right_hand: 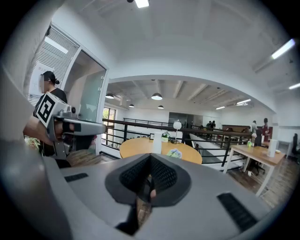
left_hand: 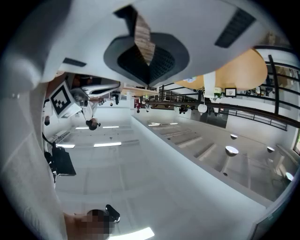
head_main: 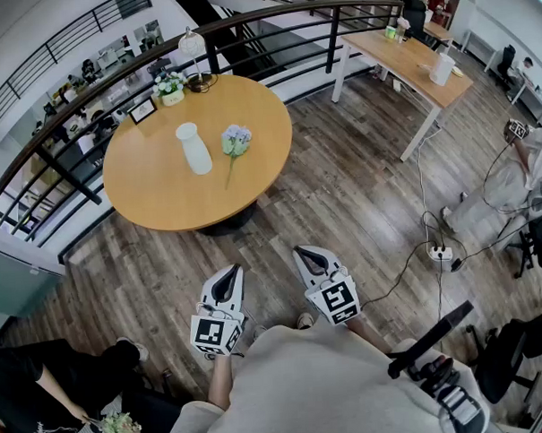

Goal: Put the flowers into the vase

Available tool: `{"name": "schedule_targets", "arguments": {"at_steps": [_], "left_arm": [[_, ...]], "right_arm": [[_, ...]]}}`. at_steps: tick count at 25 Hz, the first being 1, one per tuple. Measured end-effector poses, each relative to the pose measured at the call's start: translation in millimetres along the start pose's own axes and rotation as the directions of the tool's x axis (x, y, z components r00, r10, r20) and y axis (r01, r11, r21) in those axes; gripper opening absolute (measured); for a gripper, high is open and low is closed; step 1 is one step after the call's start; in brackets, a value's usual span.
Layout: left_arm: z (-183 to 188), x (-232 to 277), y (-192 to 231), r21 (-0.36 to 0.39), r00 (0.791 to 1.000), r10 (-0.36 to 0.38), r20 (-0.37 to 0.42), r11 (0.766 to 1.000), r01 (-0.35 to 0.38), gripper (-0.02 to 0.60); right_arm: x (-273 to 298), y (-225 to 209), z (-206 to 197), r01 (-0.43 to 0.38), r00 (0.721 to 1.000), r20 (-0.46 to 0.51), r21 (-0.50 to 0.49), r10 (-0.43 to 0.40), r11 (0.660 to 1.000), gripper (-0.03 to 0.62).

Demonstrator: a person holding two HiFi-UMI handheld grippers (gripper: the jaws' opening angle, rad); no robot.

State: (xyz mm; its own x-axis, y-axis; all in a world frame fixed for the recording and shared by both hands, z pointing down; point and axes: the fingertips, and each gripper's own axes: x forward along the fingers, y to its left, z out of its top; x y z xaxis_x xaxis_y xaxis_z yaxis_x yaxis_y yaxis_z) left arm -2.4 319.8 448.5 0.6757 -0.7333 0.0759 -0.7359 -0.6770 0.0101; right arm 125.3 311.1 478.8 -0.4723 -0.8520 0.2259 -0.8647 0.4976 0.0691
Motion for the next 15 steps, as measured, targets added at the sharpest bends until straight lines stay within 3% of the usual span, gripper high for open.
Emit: {"name": "schedule_targets", "arguments": {"at_steps": [15], "left_arm": [[2.6, 4.0, -9.4, 0.012, 1.000, -0.001, 0.000, 1.000, 0.001, 0.008]], "right_arm": [[1.3, 6.8, 2.0, -0.048, 0.999, -0.004, -0.024, 0.048, 0.999, 0.006]]}}
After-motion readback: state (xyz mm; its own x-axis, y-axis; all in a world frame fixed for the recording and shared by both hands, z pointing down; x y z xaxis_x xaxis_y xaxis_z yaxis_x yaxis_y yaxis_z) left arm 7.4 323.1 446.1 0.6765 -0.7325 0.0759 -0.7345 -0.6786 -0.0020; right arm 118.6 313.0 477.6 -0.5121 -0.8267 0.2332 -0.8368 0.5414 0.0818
